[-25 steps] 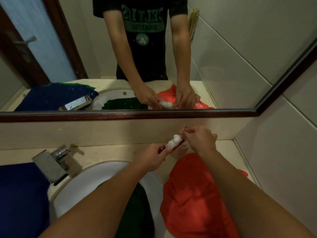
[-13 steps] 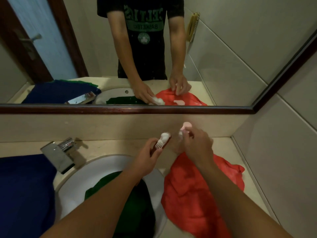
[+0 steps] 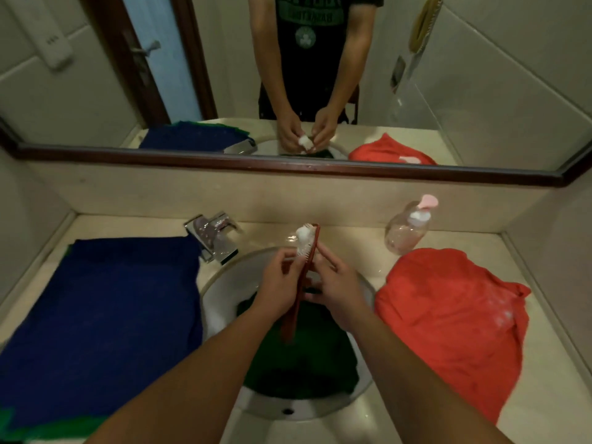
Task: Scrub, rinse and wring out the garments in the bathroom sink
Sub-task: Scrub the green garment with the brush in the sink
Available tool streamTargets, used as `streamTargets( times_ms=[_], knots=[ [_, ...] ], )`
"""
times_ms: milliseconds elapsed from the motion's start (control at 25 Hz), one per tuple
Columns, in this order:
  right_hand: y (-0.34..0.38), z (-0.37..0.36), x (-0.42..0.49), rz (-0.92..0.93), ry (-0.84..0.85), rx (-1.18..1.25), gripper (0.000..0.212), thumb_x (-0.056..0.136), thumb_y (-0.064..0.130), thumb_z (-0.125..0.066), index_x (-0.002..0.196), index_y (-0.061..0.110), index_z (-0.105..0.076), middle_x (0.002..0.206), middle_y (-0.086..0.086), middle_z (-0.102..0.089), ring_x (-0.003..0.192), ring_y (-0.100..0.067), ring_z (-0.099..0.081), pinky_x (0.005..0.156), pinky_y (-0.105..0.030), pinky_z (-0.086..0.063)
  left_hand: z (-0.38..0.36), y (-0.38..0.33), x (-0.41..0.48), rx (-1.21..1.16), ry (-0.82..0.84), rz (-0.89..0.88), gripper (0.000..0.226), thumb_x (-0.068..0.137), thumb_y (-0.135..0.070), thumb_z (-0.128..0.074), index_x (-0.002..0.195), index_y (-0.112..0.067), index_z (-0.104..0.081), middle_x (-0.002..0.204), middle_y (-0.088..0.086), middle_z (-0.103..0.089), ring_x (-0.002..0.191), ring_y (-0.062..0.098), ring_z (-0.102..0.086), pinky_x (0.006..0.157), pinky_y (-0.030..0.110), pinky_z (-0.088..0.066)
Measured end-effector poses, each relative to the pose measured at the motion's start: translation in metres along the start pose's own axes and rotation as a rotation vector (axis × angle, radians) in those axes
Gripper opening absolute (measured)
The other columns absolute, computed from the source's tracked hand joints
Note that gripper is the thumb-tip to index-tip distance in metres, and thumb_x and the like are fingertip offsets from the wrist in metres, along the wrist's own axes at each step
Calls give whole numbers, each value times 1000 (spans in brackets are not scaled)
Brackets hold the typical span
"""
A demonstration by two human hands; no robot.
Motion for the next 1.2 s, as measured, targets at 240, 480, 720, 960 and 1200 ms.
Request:
streamTargets(
  times_ms=[240,480,720,960,1200],
  knots=[
    [-35,-38,-8,-28,-21,-32,36,108,23,-52,140,37,-60,93,-6,-71,73,-16,-59,64,-31,-54,40,59,1,219,80,67,22,103,-41,-53,113,-26,-66,131,3,-40,117,17,-53,108,35,-42],
    [-108,-12,0,-182,-197,-190,29,109,27,-49,136,25,-56,89,-9,-62,58,-13,-56,48,-29,-45,57,136,0,831,128,21,45,106,-44,-38,133,-18,-62,150,3,-47,140,22,-38,115,42,-31],
    [-183,5,60,-72,-188,-680,38,102,30,-62,139,23,-64,124,-1,-67,116,-12,-62,103,-25,-46,37,225,29,1276,384,-92,85,87,-56,10,162,-18,-4,170,5,4,156,23,4,123,40,8],
    [-211,22,83,36,-144,-1032,34,97,18,-68,130,27,-71,107,-15,-62,92,-31,-63,85,-19,-42,46,265,30,1346,275,-75,75,96,-56,-7,160,-18,4,166,2,15,155,26,8,123,42,9],
    [-211,-4,71,-22,-317,-935,32,101,22,-62,132,23,-70,115,-14,-57,102,-29,-60,91,-24,-42,42,266,29,1321,164,-44,80,95,-57,-14,162,-13,-11,170,8,-2,156,27,1,125,47,-3]
  ],
)
Point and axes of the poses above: each hand's wrist, its own x-axis towards the middle knuckle, its own z-axis out of the back of the hand, y = z × x, the point moved 3 cm from there along x, towards the middle knuckle
